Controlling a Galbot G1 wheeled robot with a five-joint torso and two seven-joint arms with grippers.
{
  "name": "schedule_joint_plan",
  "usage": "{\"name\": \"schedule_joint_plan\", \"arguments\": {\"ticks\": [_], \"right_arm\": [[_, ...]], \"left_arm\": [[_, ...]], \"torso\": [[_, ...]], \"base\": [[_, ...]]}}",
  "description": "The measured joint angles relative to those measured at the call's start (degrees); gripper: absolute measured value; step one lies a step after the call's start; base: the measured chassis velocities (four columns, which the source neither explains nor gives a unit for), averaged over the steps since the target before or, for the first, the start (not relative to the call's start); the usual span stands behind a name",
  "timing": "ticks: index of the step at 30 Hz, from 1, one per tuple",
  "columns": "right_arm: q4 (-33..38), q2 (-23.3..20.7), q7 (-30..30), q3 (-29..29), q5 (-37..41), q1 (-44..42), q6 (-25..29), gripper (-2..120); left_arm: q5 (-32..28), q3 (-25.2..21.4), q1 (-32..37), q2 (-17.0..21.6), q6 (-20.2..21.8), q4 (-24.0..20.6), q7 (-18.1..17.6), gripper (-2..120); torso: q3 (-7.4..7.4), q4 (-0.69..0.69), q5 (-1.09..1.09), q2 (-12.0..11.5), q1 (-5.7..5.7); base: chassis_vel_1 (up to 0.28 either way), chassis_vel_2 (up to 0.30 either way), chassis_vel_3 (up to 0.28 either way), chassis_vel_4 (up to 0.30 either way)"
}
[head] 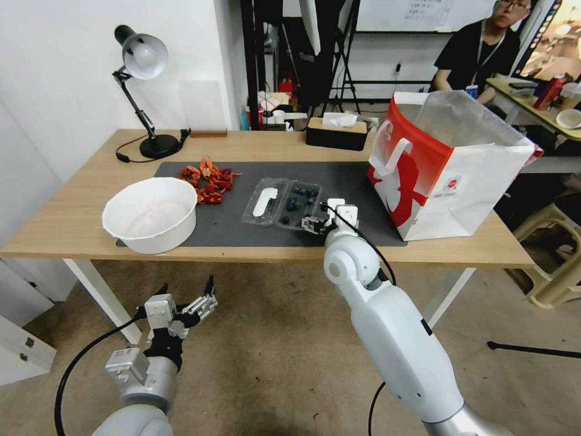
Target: Close the takeout container lid, then place the container into the takeout bag.
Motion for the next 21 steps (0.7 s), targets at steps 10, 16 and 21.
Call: {"name": "schedule_joint_plan", "arguments": {"ticks": [10, 16, 21], "right_arm": [[1.0, -2.6, -0.3, 1.4, 1.0, -0.3, 0.0, 100], [1.6, -3.8, -1.4, 2.3, 1.2, -0.7, 0.0, 100], [3.7, -3.9, -4.4, 3.6, 0.5, -1.8, 0.1, 100]], "left_arm": [[0.6, 0.5, 0.2, -0.3, -0.6, 0.2, -0.1, 100], [0.7, 0.6, 0.3, -0.4, -0.7, 0.2, -0.1, 100], [0.8, 0.6, 0.3, -0.5, -1.0, 0.2, -0.1, 100]], "torso": [[0.0, 0.0, -0.01, 0.0, 0.0], [0.0, 0.0, 0.0, 0.0, 0.0], [0.0, 0.0, 0.0, 0.0, 0.0]], "base": [[0.0, 0.0, 0.0, 0.0], [0.0, 0.0, 0.0, 0.0], [0.0, 0.0, 0.0, 0.0]]}}
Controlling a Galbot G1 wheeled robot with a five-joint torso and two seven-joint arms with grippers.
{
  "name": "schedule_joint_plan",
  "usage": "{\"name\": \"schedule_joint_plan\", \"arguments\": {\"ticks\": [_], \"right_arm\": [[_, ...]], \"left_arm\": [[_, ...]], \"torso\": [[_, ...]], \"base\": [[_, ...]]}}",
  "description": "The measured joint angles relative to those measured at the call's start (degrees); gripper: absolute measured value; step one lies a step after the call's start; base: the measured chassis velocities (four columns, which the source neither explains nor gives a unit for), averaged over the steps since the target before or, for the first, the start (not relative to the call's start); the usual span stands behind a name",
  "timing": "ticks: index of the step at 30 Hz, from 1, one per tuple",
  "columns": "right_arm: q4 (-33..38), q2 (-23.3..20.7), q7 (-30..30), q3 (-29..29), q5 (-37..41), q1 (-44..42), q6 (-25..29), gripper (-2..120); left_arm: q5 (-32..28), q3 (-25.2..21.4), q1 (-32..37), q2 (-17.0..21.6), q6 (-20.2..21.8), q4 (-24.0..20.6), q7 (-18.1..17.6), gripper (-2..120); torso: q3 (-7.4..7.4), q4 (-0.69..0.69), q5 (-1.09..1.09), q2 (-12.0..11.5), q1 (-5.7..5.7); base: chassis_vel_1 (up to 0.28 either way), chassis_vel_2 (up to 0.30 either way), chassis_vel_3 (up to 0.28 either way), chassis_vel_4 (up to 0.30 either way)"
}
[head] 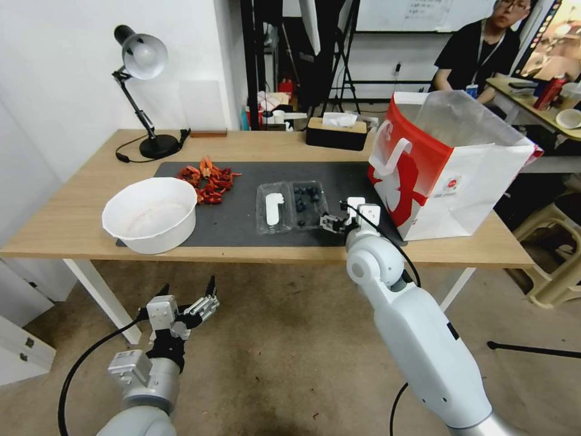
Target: Close the takeout container lid, then place the container into the takeout bag.
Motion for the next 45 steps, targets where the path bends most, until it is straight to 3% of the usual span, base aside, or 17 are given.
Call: {"name": "schedule_joint_plan", "arguments": {"ticks": [3, 7, 10, 12, 14, 15, 18, 21, 22, 23, 28, 35, 45], "right_arm": [[1.4, -0.1, -1.8, 0.5, -0.5, -0.6, 0.8, 100], [5.1, -1.9, -6.6, 0.9, -2.5, -3.1, 6.4, 100], [8.1, -4.7, -11.7, 1.7, -7.2, -7.7, 15.0, 100], [8.8, -5.4, -13.3, 2.3, -8.3, -9.5, 17.6, 100], [11.1, -7.3, -20.1, 5.0, -11.0, -15.8, 27.3, 100], [11.1, -7.3, -20.1, 5.0, -11.0, -15.8, 27.3, 100], [14.2, -8.7, -25.5, 9.3, -12.1, -25.2, 34.4, 100], [15.5, -9.0, -27.1, 11.4, -13.4, -29.7, 38.2, 100], [16.3, -9.0, -28.4, 13.3, -14.7, -35.0, 43.4, 100], [16.3, -9.0, -28.4, 13.3, -14.7, -35.0, 43.4, 100], [16.2, -7.2, -31.0, 15.8, -17.8, -45.6, 53.8, 100], [14.1, -2.9, -31.8, 15.3, -21.8, -50.7, 57.7, 100], [14.8, -2.6, -30.9, 15.2, -23.1, -52.1, 57.1, 100]], "left_arm": [[0.0, 0.0, 0.1, 0.0, -0.1, 0.0, 0.0, 100], [0.0, -0.1, 0.2, 0.0, -0.5, -0.2, 0.0, 100], [-0.2, -0.2, 0.2, 0.1, -0.7, -0.3, 0.0, 100], [-0.3, -0.2, 0.3, 0.2, -0.9, -0.3, 0.0, 100], [-0.8, -0.2, 0.5, 0.3, -1.2, -0.3, 0.1, 100], [-0.8, -0.2, 0.5, 0.3, -1.2, -0.3, 0.1, 100], [-1.1, 0.1, 0.5, 0.3, -1.3, -0.3, 0.2, 100], [-1.4, 0.4, 0.5, 0.3, -1.3, -0.3, 0.3, 100], [-1.7, 0.8, 0.4, 0.4, -1.3, -0.2, 0.4, 100], [-1.7, 0.8, 0.4, 0.4, -1.3, -0.2, 0.4, 100], [-1.8, 1.7, 0.1, 0.6, -1.4, 0.4, 0.6, 100], [-2.3, 1.9, -0.1, 1.2, -2.0, 0.9, 0.7, 100], [-5.7, 3.7, -1.3, 2.5, -1.4, 0.7, -0.1, 100]], "torso": [[0.0, 0.0, 0.0, 0.0, 0.0], [0.0, 0.01, -0.01, 0.0, 0.0], [0.0, 0.0, 0.01, 0.0, 0.0], [0.0, -0.01, -0.01, 0.0, 0.0], [-0.01, 0.02, 0.01, 0.0, 0.0], [-0.01, 0.02, 0.01, 0.0, 0.0], [0.0, -0.01, 0.02, 0.0, 0.0], [-0.01, 0.01, 0.0, 0.0, 0.0], [-0.01, -0.02, 0.01, 0.0, 0.0], [-0.01, -0.02, 0.01, 0.0, 0.0], [-0.01, -0.03, 0.0, 0.0, 0.0], [-0.01, 0.0, 0.0, 0.0, 0.01], [0.0, 0.01, -0.01, 0.0, 0.01]], "base": [[0.0, 0.0, 0.0, 0.0], [0.0, 0.0, 0.0, 0.0], [0.0, 0.0, 0.0, 0.0], [0.0, 0.0, 0.0, 0.0], [0.0, 0.0, 0.0, 0.0], [0.0, 0.0, 0.0, 0.0], [0.0, 0.0, 0.0, 0.0], [0.0, 0.0, 0.0, 0.0], [0.0, 0.0, 0.0, 0.0], [0.0, 0.0, 0.0, 0.0], [0.0, 0.0, 0.0, 0.0], [0.0, 0.0, 0.0, 0.0], [0.0, 0.0, 0.0, 0.0]]}}
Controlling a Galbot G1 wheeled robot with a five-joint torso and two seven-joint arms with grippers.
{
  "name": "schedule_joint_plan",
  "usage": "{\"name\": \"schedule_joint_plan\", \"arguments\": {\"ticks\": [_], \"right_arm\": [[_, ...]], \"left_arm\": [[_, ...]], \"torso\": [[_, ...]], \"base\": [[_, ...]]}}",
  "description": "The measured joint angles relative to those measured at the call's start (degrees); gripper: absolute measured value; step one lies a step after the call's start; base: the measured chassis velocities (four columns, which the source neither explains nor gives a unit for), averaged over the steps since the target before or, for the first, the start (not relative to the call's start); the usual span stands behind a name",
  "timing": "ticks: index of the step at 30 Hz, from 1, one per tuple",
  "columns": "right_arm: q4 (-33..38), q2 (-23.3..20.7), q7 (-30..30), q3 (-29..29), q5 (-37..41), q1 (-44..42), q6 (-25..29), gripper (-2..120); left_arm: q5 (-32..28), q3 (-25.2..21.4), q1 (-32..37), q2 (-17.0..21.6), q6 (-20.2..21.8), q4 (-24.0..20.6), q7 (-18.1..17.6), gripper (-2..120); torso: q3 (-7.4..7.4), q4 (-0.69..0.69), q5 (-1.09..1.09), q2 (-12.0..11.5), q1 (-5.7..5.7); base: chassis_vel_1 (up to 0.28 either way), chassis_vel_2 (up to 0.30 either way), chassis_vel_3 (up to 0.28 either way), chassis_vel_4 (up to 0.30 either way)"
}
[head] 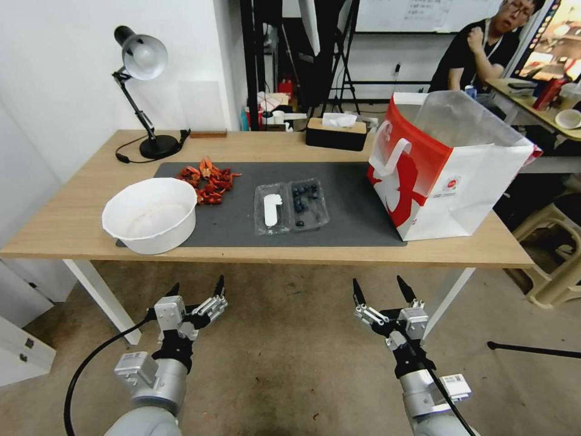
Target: Close the takeout container lid, then place the container into the takeout bag.
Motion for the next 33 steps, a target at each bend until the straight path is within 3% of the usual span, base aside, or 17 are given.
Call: {"name": "schedule_joint_plan", "arguments": {"ticks": [3, 6, 7, 9, 11, 12, 14, 15, 17, 22, 33], "right_arm": [[0.2, -0.1, 0.0, 0.2, -0.1, -0.4, -0.1, 100], [0.4, -1.5, 0.1, -1.2, -0.2, 0.6, -1.5, 100], [0.4, -1.5, 0.1, -1.2, -0.2, 0.6, -1.5, 100], [0.3, -2.9, 0.0, -2.5, 0.4, 2.4, -2.5, 100], [0.4, -3.6, 0.0, -2.8, 0.6, 2.3, -3.0, 100], [0.4, -3.6, 0.0, -2.8, 0.6, 2.3, -3.0, 100], [0.9, -3.6, 0.0, -2.4, 0.4, 1.5, -3.0, 100], [0.9, -3.6, 0.0, -2.4, 0.4, 1.5, -3.0, 100], [1.1, -3.3, 0.0, -2.0, -0.2, 0.8, -3.0, 100], [1.2, -2.1, -0.1, -1.7, -1.6, -0.3, -2.9, 100], [0.7, -0.4, 0.0, -0.9, -3.5, -1.0, -2.9, 100]], "left_arm": [[-3.4, 1.8, -1.1, 1.2, 0.5, -0.3, -1.6, 100], [-16.0, 5.9, -3.8, 2.8, 2.2, -3.9, -8.4, 100], [-16.0, 5.9, -3.8, 2.8, 2.2, -3.9, -8.4, 100], [-21.6, 6.6, -4.4, 2.6, 3.0, -6.0, -10.5, 100], [-31.2, 8.2, -8.4, 3.0, 5.4, -7.6, -13.7, 100], [-31.2, 8.2, -8.4, 3.0, 5.4, -7.6, -13.7, 100], [-40.7, 9.9, -13.2, 3.6, 6.0, -7.1, -16.4, 100], [-40.7, 9.9, -13.2, 3.6, 6.0, -7.1, -16.4, 100], [-48.9, 11.6, -17.2, 4.2, 5.2, -5.0, -18.3, 100], [-55.3, 14.4, -24.0, 4.3, 3.4, 1.3, -19.9, 100], [-56.6, 20.9, -35.2, 2.1, 1.7, 10.0, -25.0, 100]], "torso": [[0.01, 0.0, 0.01, 0.0, 0.0], [0.0, -0.05, 0.01, 0.0, 0.0], [0.0, -0.05, 0.01, 0.0, 0.0], [0.0, 0.06, 0.04, 0.0, 0.0], [0.0, 0.0, 0.0, 0.0, 0.0], [0.0, 0.0, 0.0, 0.0, 0.0], [0.0, -0.04, 0.0, 0.0, 0.0], [0.0, -0.04, 0.0, 0.0, 0.0], [0.01, -0.02, 0.0, 0.0, 0.0], [0.01, 0.0, 0.02, 0.0, 0.0], [0.01, -0.02, 0.01, 0.0, 0.0]], "base": [[0.0, 0.0, 0.0, 0.0], [0.0, 0.0, 0.0, 0.0], [0.0, 0.0, 0.0, 0.0], [0.0, 0.0, 0.0, 0.0], [0.0, 0.0, 0.0, 0.0], [0.0, 0.0, 0.0, 0.0], [0.0, 0.0, 0.0, 0.0], [0.0, 0.0, 0.0, 0.0], [0.0, 0.0, 0.0, 0.0], [0.0, 0.0, 0.0, 0.0], [0.0, 0.0, 0.0, 0.0]]}}
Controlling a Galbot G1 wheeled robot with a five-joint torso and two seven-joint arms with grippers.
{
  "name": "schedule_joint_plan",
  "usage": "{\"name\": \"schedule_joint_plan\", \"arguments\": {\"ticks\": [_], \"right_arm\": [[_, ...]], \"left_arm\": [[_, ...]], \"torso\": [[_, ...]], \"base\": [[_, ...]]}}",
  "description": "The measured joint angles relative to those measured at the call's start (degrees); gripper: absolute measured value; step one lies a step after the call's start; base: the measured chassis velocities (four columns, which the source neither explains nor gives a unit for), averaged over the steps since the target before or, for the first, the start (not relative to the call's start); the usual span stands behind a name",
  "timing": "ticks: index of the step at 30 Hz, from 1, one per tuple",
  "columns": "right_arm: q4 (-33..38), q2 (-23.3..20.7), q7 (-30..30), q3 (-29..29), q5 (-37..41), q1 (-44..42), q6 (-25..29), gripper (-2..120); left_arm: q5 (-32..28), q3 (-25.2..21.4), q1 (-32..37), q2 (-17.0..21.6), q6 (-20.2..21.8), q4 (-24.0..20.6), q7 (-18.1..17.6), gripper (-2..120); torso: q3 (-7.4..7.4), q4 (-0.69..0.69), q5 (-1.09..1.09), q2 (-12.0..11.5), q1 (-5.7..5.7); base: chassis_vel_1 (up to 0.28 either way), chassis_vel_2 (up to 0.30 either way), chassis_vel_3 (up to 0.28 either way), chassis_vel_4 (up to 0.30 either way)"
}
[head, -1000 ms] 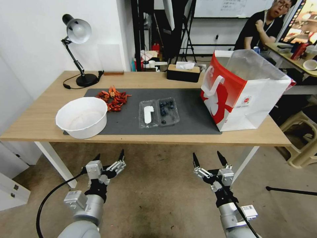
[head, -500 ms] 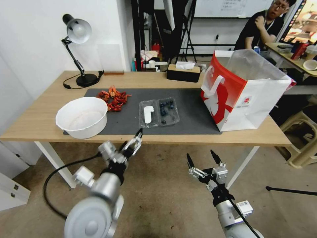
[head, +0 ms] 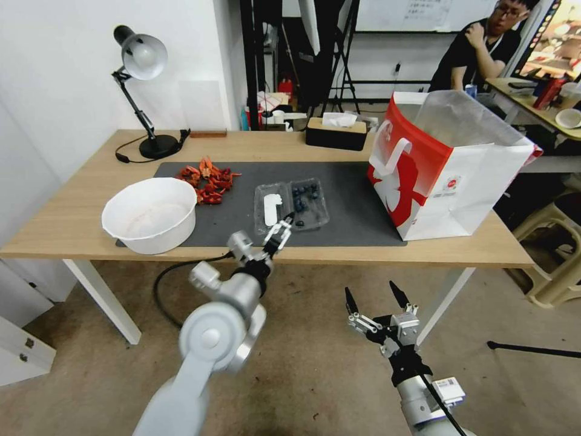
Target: Close the takeout container lid, then place the container into the takeout bag.
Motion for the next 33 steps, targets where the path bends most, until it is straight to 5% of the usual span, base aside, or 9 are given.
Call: {"name": "schedule_joint_plan", "arguments": {"ticks": [16, 33], "right_arm": [[-0.8, 0.8, 0.3, 0.4, -0.7, 0.0, 0.4, 100], [-1.2, 0.6, 0.3, 0.3, -0.4, 0.2, 0.7, 100]], "left_arm": [[1.4, 2.3, -6.8, -1.6, -0.9, 8.1, -1.5, 100], [3.3, 1.8, -7.8, -2.1, -1.7, 11.5, -1.9, 100]], "torso": [[0.0, 0.01, 0.0, 0.0, 0.0], [-0.01, 0.01, 0.0, 0.0, 0.0]], "base": [[0.0, 0.0, 0.0, 0.0], [0.0, 0.0, 0.0, 0.0]]}}
